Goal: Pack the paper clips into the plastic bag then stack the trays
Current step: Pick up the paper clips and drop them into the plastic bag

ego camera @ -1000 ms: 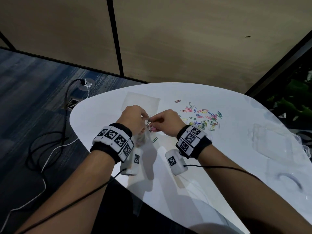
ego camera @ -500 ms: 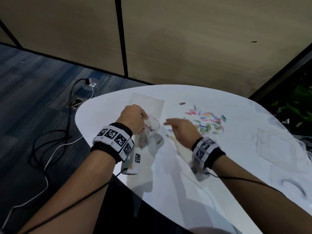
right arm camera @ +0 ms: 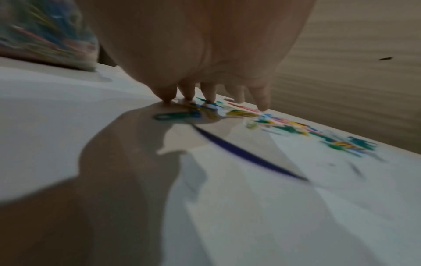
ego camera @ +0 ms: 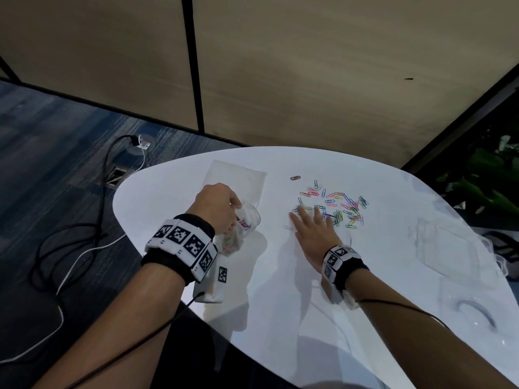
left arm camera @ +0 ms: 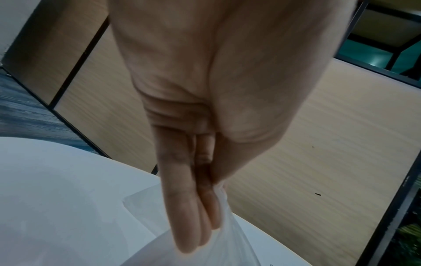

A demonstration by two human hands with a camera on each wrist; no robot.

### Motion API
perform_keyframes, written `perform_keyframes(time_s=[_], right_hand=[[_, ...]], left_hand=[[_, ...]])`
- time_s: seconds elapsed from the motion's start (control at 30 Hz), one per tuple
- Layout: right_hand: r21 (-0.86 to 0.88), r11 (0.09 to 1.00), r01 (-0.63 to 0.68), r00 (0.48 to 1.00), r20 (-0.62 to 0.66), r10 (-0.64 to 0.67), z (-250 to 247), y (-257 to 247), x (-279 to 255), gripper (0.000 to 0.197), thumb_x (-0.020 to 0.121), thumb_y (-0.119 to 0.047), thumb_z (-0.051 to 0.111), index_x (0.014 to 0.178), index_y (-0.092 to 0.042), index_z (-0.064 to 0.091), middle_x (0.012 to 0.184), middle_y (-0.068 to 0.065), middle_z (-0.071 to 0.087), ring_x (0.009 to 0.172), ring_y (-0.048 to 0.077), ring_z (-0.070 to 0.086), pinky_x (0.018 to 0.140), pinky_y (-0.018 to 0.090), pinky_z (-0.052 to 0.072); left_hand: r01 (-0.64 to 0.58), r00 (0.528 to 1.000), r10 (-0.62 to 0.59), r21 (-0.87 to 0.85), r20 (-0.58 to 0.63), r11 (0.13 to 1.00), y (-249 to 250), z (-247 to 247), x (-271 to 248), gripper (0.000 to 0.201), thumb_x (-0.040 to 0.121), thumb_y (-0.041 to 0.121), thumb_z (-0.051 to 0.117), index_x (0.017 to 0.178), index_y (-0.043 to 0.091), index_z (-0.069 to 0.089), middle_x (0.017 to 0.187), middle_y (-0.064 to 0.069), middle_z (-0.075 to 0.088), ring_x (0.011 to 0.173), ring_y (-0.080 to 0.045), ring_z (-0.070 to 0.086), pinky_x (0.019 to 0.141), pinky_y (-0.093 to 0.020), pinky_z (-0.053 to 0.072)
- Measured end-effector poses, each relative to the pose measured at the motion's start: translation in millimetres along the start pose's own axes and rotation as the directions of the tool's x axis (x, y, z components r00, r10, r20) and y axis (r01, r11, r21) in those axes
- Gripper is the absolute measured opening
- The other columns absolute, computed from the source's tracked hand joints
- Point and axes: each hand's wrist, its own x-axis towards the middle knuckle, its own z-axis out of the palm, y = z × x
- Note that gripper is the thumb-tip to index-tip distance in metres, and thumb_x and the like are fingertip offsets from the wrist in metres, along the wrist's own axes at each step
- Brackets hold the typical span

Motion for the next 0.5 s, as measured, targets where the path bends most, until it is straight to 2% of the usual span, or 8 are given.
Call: perform_keyframes(time_s=[0.1, 0.13, 0.17, 0.23, 0.3, 0.37, 0.43, 0.5], right_hand=[[0.031, 0.999, -0.035, 0.999, 0.028, 0.034, 4.3, 24.7, 3.4, 0.07, 0.094, -0.015, 0.049, 0.153, -0.017, 0.011, 0.162, 0.007, 0.01, 0.143, 0.044, 0.021, 0.112, 0.053, 0.033], [0.055, 0.998, -0.025, 0.999, 0.028, 0.024, 5.1, 30.5, 5.6, 0.072, 0.089, -0.008, 0.055, 0.151, -0.012, 0.018, 0.159, 0.01, 0.018, 0.141, 0.042, 0.028, 0.111, 0.048, 0.037], [0.09, 0.996, -0.016, 1.0, 0.01, 0.015, 5.1, 34.1, 7.6, 0.07, 0.084, -0.004, 0.062, 0.146, -0.008, 0.031, 0.152, 0.012, 0.031, 0.135, 0.039, 0.037, 0.107, 0.043, 0.043], [0.139, 0.99, -0.016, 0.998, -0.05, 0.023, 2.5, 38.4, 11.8, 0.046, 0.077, -0.004, 0.072, 0.12, -0.007, 0.058, 0.121, 0.01, 0.056, 0.11, 0.03, 0.057, 0.086, 0.033, 0.051], [0.125, 0.991, -0.045, 0.996, -0.071, 0.055, -6.4, 38.9, 12.6, 0.018, 0.08, -0.003, 0.068, 0.097, -0.008, 0.068, 0.096, 0.008, 0.061, 0.087, 0.025, 0.062, 0.07, 0.029, 0.049], [0.141, 0.985, -0.098, 0.99, -0.091, 0.111, -12.0, 42.4, 12.7, 0.012, 0.085, 0.0, 0.058, 0.086, -0.006, 0.069, 0.089, 0.01, 0.065, 0.078, 0.026, 0.062, 0.063, 0.03, 0.046], [0.275, 0.942, -0.194, 0.97, -0.09, 0.226, -19.2, 48.6, 11.3, 0.018, 0.087, 0.0, 0.054, 0.08, -0.008, 0.069, 0.086, 0.013, 0.07, 0.073, 0.025, 0.06, 0.063, 0.028, 0.046], [0.497, 0.824, -0.271, 0.922, -0.11, 0.37, -27.9, 56.9, 9.3, 0.019, 0.089, -0.004, 0.057, 0.088, -0.007, 0.076, 0.087, 0.012, 0.074, 0.075, 0.024, 0.064, 0.071, 0.025, 0.049]], left_hand=[[-0.004, 1.0, 0.004, 0.01, 0.004, 1.0, 0.4, 0.5, 0.4, 0.022, 0.093, 0.005, 0.059, 0.102, 0.014, 0.076, 0.095, -0.013, 0.074, 0.087, -0.031, 0.073, 0.083, -0.041, 0.062], [-0.007, 1.0, 0.007, 0.012, 0.005, 1.0, 1.2, 0.8, 0.3, 0.022, 0.093, 0.005, 0.058, 0.102, 0.014, 0.076, 0.095, -0.013, 0.074, 0.087, -0.031, 0.073, 0.083, -0.042, 0.062], [-0.011, 1.0, 0.011, 0.015, 0.006, 1.0, 1.9, 1.6, 0.3, 0.021, 0.094, 0.006, 0.058, 0.102, 0.014, 0.076, 0.095, -0.013, 0.074, 0.086, -0.031, 0.073, 0.083, -0.042, 0.062], [-0.012, 1.0, 0.012, 0.014, 0.007, 1.0, 3.6, 2.9, -0.3, 0.02, 0.094, 0.006, 0.058, 0.101, 0.014, 0.076, 0.095, -0.013, 0.074, 0.086, -0.031, 0.073, 0.083, -0.042, 0.062], [-0.015, 1.0, 0.015, 0.014, 0.011, 1.0, 5.3, 3.8, -0.3, 0.02, 0.094, 0.007, 0.058, 0.1, 0.014, 0.076, 0.096, -0.013, 0.073, 0.086, -0.032, 0.073, 0.082, -0.042, 0.062], [-0.017, 1.0, 0.017, 0.018, 0.017, 1.0, 7.1, 4.5, -0.9, 0.02, 0.094, 0.007, 0.058, 0.101, 0.014, 0.076, 0.095, -0.012, 0.073, 0.086, -0.031, 0.073, 0.082, -0.042, 0.062], [-0.021, 1.0, 0.02, 0.016, 0.021, 1.0, 8.6, 5.3, -0.7, 0.02, 0.094, 0.007, 0.058, 0.101, 0.013, 0.076, 0.094, -0.012, 0.073, 0.086, -0.031, 0.073, 0.082, -0.042, 0.062], [-0.022, 0.999, 0.021, 0.01, 0.028, 1.0, 10.2, 6.3, -0.6, 0.02, 0.095, 0.007, 0.058, 0.101, 0.013, 0.076, 0.094, -0.011, 0.073, 0.085, -0.029, 0.073, 0.081, -0.042, 0.063]])
